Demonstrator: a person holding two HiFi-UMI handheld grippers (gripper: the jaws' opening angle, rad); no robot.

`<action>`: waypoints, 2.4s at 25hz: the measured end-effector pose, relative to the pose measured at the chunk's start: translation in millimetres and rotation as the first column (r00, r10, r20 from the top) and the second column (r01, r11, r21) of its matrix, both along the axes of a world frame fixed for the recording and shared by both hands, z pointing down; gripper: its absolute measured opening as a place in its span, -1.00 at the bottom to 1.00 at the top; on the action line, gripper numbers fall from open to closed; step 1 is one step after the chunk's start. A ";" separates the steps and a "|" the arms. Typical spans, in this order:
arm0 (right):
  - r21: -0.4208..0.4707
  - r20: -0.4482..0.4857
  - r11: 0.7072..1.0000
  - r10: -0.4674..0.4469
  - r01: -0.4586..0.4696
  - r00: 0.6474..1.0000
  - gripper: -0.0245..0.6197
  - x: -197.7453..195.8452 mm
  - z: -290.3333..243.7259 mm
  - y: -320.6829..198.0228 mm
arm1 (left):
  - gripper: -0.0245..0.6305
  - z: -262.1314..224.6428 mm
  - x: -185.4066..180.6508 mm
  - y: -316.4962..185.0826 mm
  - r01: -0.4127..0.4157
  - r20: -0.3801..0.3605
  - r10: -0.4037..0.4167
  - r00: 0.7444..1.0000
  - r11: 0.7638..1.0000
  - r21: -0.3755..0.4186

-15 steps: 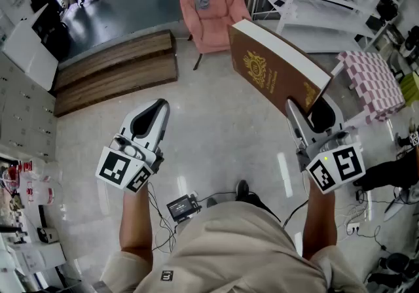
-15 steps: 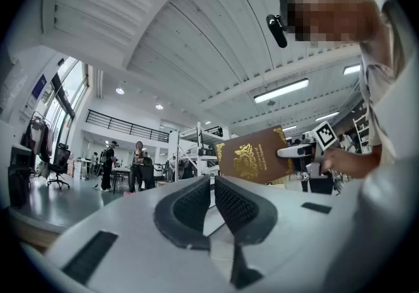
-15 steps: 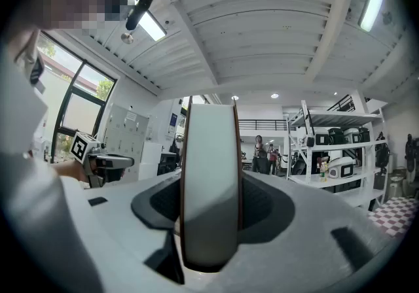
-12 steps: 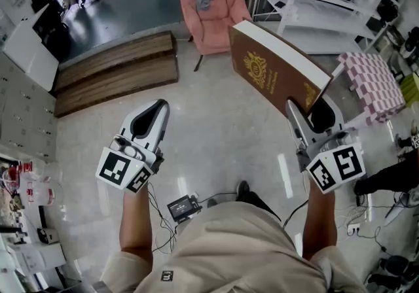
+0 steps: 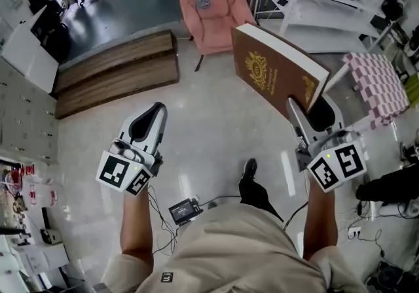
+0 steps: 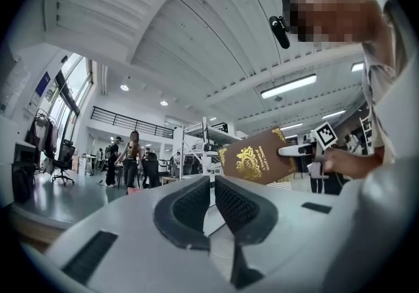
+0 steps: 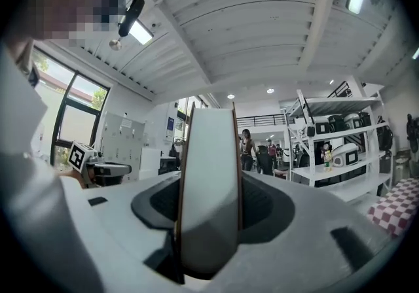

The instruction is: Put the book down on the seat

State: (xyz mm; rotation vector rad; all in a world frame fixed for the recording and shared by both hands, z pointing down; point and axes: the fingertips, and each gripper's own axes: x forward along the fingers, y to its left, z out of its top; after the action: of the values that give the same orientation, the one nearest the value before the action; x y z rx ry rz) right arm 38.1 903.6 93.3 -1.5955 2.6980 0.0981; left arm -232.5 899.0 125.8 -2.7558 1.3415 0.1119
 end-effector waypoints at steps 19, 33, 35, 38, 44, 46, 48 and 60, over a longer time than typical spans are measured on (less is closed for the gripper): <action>-0.080 0.051 0.988 -0.127 0.131 0.991 -0.26 135.2 15.8 -288.6 | -0.85 -0.1 135.6 -253.6 0.127 0.034 -0.126 0.992 0.991 -0.050; -0.061 0.098 0.989 -0.126 0.133 0.987 -0.26 193.4 8.5 -370.7 | -0.85 -11.8 199.3 -343.0 0.103 0.046 -0.101 0.994 0.994 -0.038; -0.066 0.099 0.990 -0.121 0.128 0.988 -0.26 194.4 12.3 -378.5 | -0.85 -10.4 202.6 -355.9 0.088 0.045 -0.087 0.995 0.996 -0.033; -0.070 0.090 0.991 -0.106 0.113 0.990 -0.26 193.4 19.8 -396.2 | -0.85 -2.7 204.0 -383.6 0.067 0.028 -0.066 0.997 0.997 -0.027; -0.090 0.063 0.994 -0.055 0.061 0.996 -0.26 178.9 32.7 -466.2 | -0.85 14.2 194.9 -477.0 -0.004 -0.001 0.004 1.000 1.000 -0.030; -0.098 0.058 0.994 -0.034 0.040 0.998 -0.26 168.7 35.9 -498.4 | -0.85 17.5 182.3 -516.9 -0.019 -0.009 0.019 1.000 0.999 -0.029; -0.108 0.055 0.994 -0.015 0.021 0.998 -0.26 154.9 38.9 -533.8 | -0.85 17.9 166.1 -559.7 -0.030 -0.016 0.030 0.999 0.999 -0.028; -0.172 0.052 0.985 0.037 -0.027 0.998 -0.26 69.7 50.2 -712.1 | -0.85 17.1 92.6 -752.6 -0.109 -0.014 0.108 0.994 0.993 -0.054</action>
State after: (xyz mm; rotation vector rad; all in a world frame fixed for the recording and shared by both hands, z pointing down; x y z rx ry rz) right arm 107.8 191.5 143.5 -1.6572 2.7047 -0.1810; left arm -139.9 146.4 142.9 -2.8775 1.2150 0.0974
